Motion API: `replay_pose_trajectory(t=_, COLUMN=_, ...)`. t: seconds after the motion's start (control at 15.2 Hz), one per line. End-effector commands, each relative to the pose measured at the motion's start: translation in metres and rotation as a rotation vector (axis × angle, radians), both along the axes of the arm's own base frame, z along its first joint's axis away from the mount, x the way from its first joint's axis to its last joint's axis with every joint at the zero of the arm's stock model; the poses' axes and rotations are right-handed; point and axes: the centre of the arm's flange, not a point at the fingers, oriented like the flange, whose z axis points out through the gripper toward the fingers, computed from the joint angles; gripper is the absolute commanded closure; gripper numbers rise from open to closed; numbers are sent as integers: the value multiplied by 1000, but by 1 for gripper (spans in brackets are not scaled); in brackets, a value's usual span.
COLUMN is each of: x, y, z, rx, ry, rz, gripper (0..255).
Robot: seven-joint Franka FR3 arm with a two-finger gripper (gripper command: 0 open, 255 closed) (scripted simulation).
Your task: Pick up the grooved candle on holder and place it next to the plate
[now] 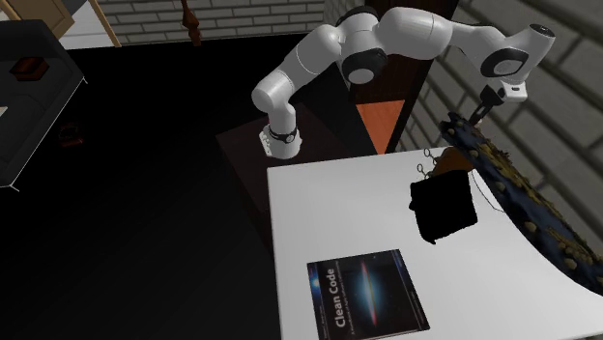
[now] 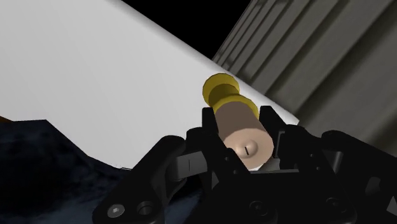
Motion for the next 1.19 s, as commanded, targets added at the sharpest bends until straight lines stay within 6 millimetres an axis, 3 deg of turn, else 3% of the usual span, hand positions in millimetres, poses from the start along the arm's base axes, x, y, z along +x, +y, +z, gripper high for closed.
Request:
replay_pose_trajectory(t=0.0, x=11, y=-7, z=-11, rx=-22, ry=-5, rz=-11, gripper=0)
replay_pose_trajectory(t=0.33, x=10, y=-9, z=-13, rx=-22, ry=-5, rz=-11, gripper=0)
replay_pose_trajectory(t=0.59, x=11, y=-8, z=37, rx=-22, ry=-5, rz=-11, gripper=0)
replay_pose_trajectory(t=1.12, x=11, y=-8, z=37, rx=-22, ry=-5, rz=-11, gripper=0)
